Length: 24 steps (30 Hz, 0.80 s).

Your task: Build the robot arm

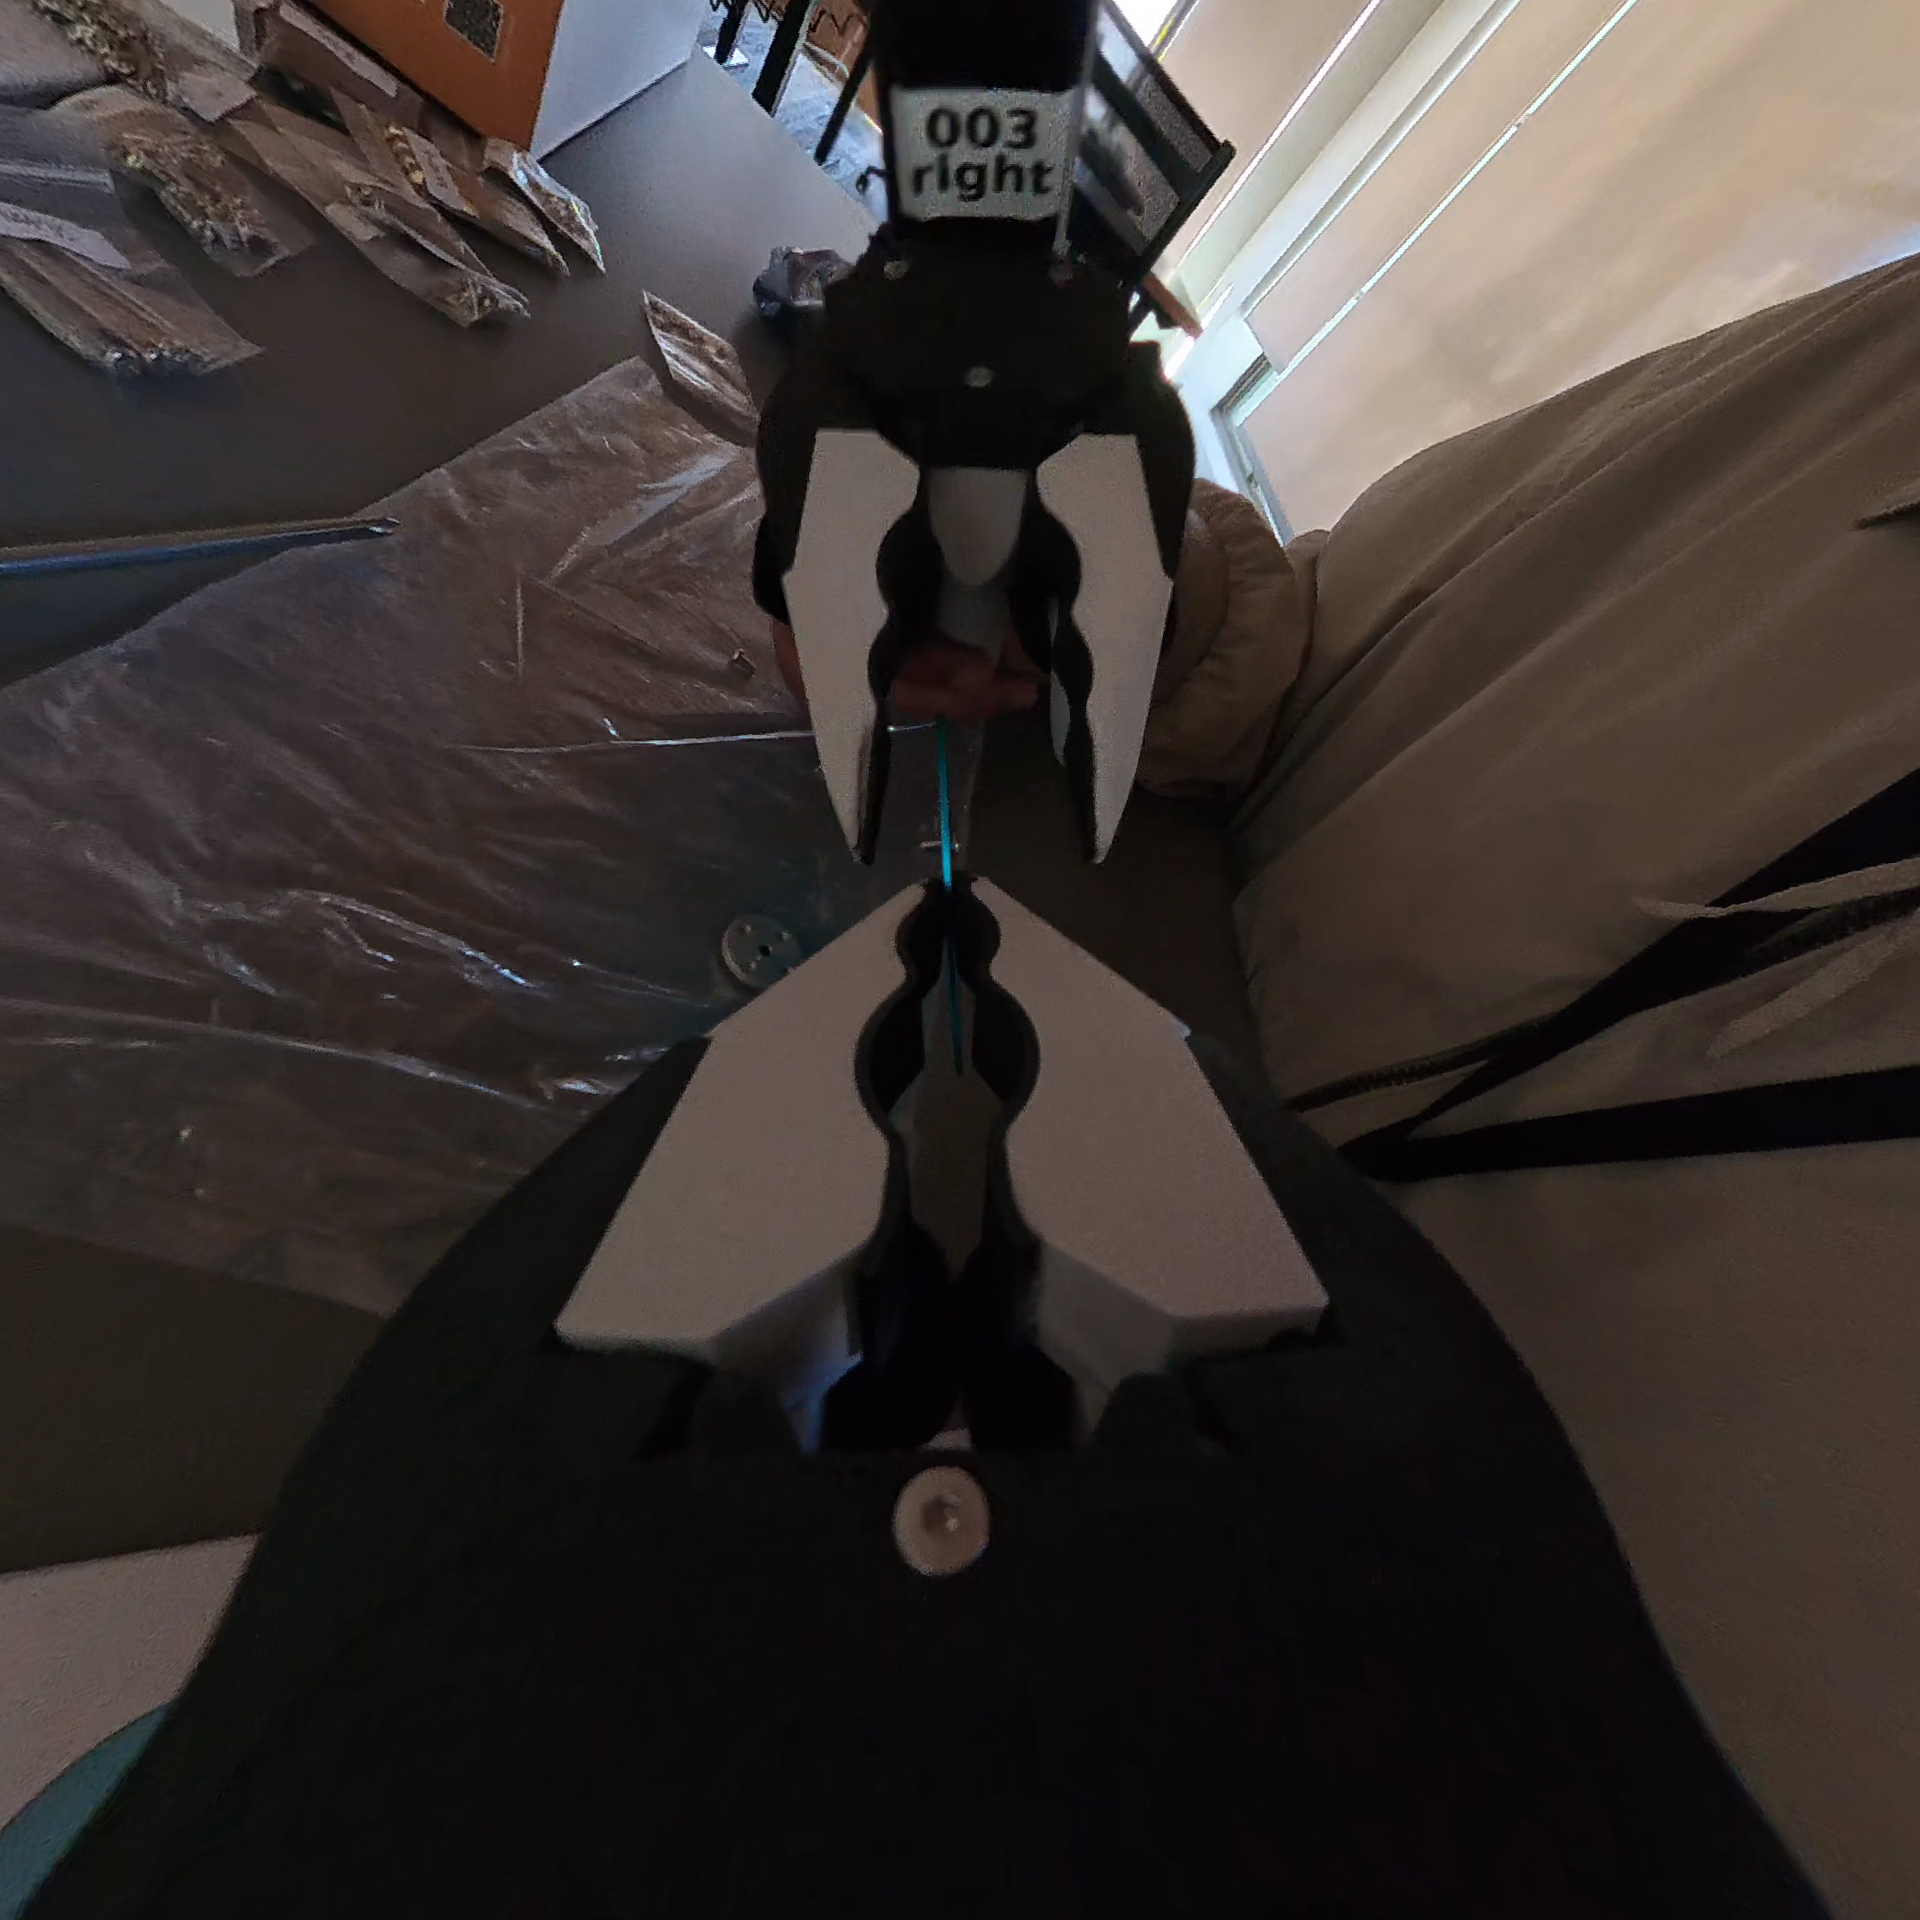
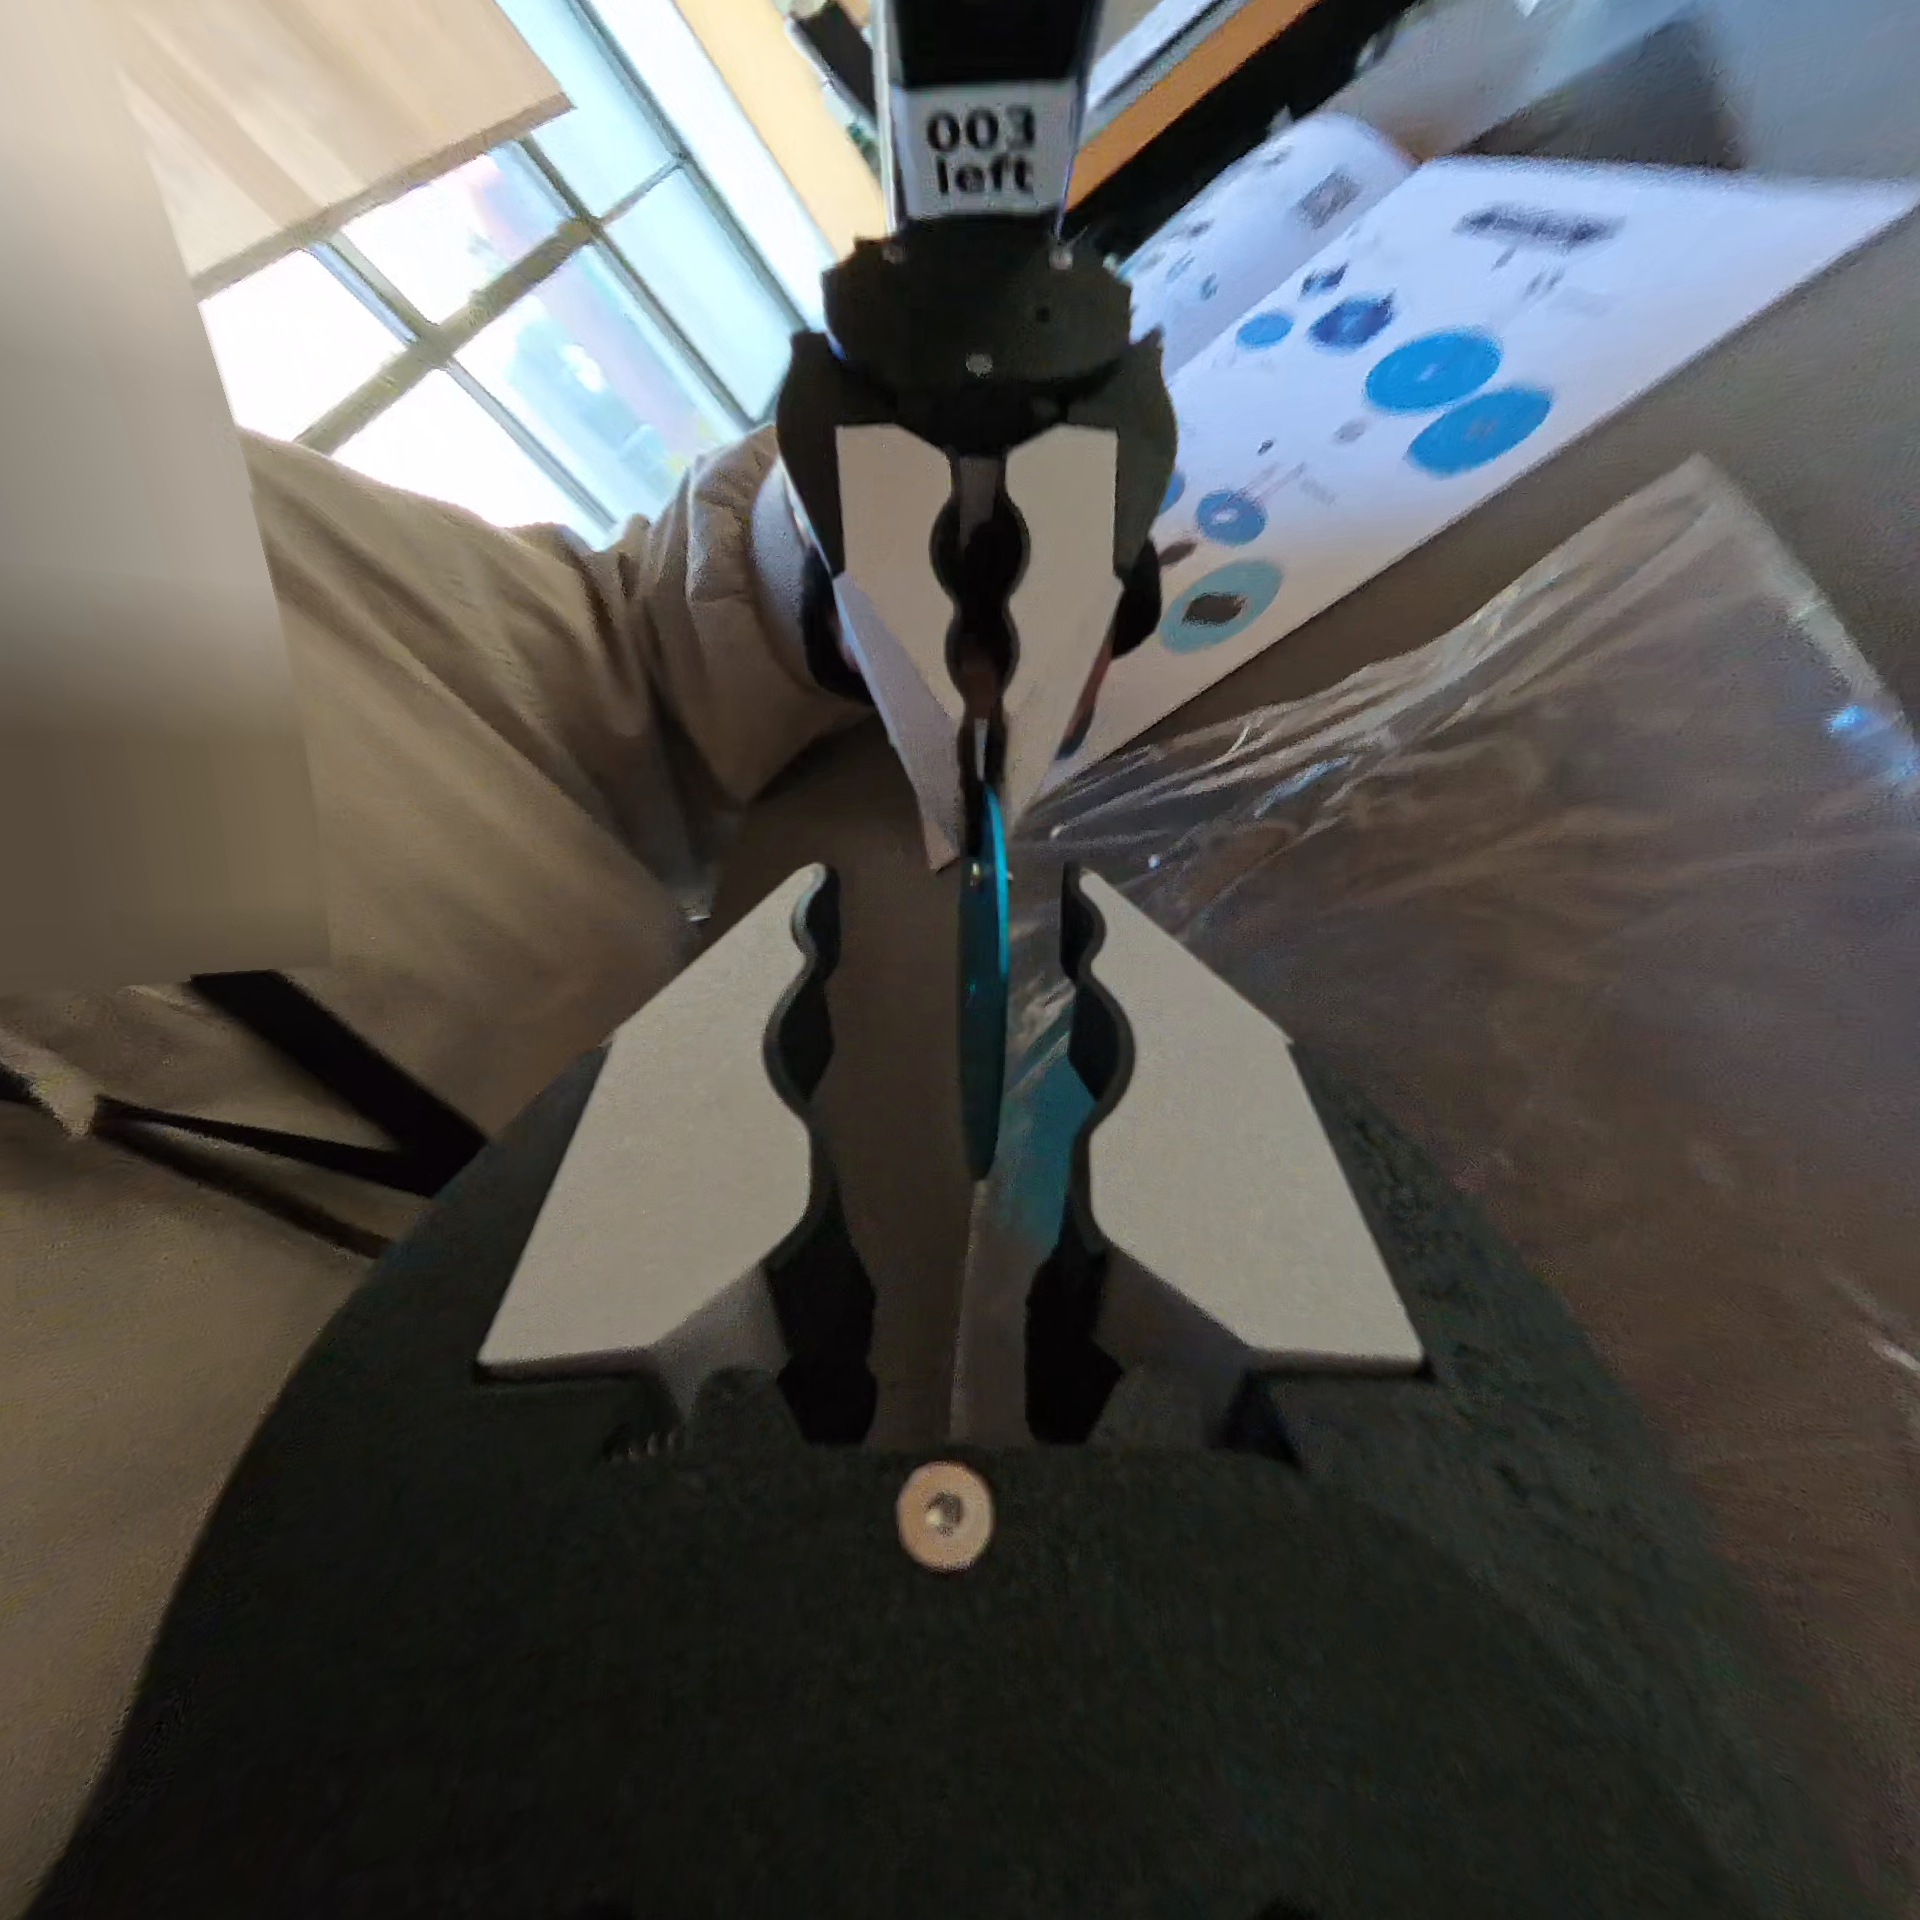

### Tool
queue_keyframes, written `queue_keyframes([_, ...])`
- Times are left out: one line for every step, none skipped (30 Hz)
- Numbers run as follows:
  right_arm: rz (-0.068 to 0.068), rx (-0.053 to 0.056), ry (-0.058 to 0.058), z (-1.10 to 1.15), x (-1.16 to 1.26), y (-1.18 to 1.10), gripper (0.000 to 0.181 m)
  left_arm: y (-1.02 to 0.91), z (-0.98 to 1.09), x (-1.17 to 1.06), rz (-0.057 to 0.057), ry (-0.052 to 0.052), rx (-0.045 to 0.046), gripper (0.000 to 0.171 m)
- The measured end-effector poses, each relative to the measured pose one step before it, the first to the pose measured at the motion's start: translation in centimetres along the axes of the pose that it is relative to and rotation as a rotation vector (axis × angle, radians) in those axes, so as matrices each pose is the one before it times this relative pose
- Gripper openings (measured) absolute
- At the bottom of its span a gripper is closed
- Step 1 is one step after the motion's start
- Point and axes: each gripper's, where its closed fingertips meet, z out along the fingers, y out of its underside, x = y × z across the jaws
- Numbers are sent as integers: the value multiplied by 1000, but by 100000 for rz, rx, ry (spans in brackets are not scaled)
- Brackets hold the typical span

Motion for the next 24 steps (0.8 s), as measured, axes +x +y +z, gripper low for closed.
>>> queue_keyframes([3650, -800, -2474, 60, 7, 312, 41, -35, -3, 30, -761, 434, 519, 1])
queue_keyframes([1831, 672, -1710, 20, -27, 70, 38, 14, 4, 73, -747, 801, 248, 1])
queue_keyframes([1668, 2031, -2029, -32, -148, -198, 35, -13, -9, -4, -518, 261, 396, 1])
queue_keyframes([2115, 2337, -3622, -82, -393, -343, 32, 0, 5, -127, -358, -606, 197, 1])
queue_keyframes([2413, 1965, -3210, -104, -315, -322, 31, 8, -6, -39, -155, -86, 138, 1])
queue_keyframes([1609, 864, -868, -94, 34, -135, 29, -39, -27, -6, -453, 159, 325, 1])
queue_keyframes([680, -25, 90, -82, 130, 48, 28, -89, -43, -90, -717, -338, 662, 1])
queue_keyframes([365, -634, 719, -45, 210, 138, 27, -40, -29, -61, -673, -8, 439, 1])
queue_keyframes([10, -672, 988, 10, 220, 129, 27, -29, -37, 13, -732, 528, 431, 1])
queue_keyframes([-623, -536, 2256, -57, 331, 47, 29, -27, -25, 6, -863, 530, 368, 1])
queue_keyframes([-1923, -81, 3640, -153, 454, -76, 30, -14, -26, -97, -776, -317, 300, 1])
queue_keyframes([-3485, 159, 6255, -283, 763, -172, 30, -11, -47, -227, -270, -1256, 261, 1])
queue_keyframes([-5120, -145, 8575, -379, 1025, -159, 32, 15, -71, -251, -8, -1489, -41, 1])
queue_keyframes([-6266, -956, 8185, -381, 904, -39, 33, -17, -128, -285, -79, -1570, 68, 1])
queue_keyframes([-6428, -708, 7056, -357, 691, -77, 34, -64, -158, -394, -310, -2113, 439, 1])
queue_keyframes([-5840, -868, 6419, -353, 517, -90, 34, -74, -197, -345, -354, -1612, 492, 1])
queue_keyframes([-5865, -1415, 5053, -339, 156, -88, 33, -55, -191, -223, -413, -749, 435, 1])
queue_keyframes([-6382, -1115, 1846, -289, -510, -160, 33, -52, -174, -315, -194, -1394, 463, 1])
queue_keyframes([-6059, -1140, -725, -186, -1055, -137, 33, 80, -142, -402, 265, -2156, -144, 1])
queue_keyframes([-5004, -2710, -1632, -25, -1293, 189, 34, 154, -97, -190, 253, -1000, -658, 1])
queue_keyframes([-4305, -4897, -4580, 157, -1847, 630, 36, 72, -79, -68, -415, -203, -9, 1])
queue_keyframes([-3224, -6488, -8714, 356, -2634, 967, 38, -22, -71, -128, -1039, -460, 518, 1])
queue_keyframes([-1223, -6878, -4184, 545, -1949, 1009, 37, -49, -76, -124, -957, -273, 635, 1])
queue_keyframes([-13, -6243, 2818, 558, -830, 951, 38, -111, -80, -72, -462, 17, 809, 1])
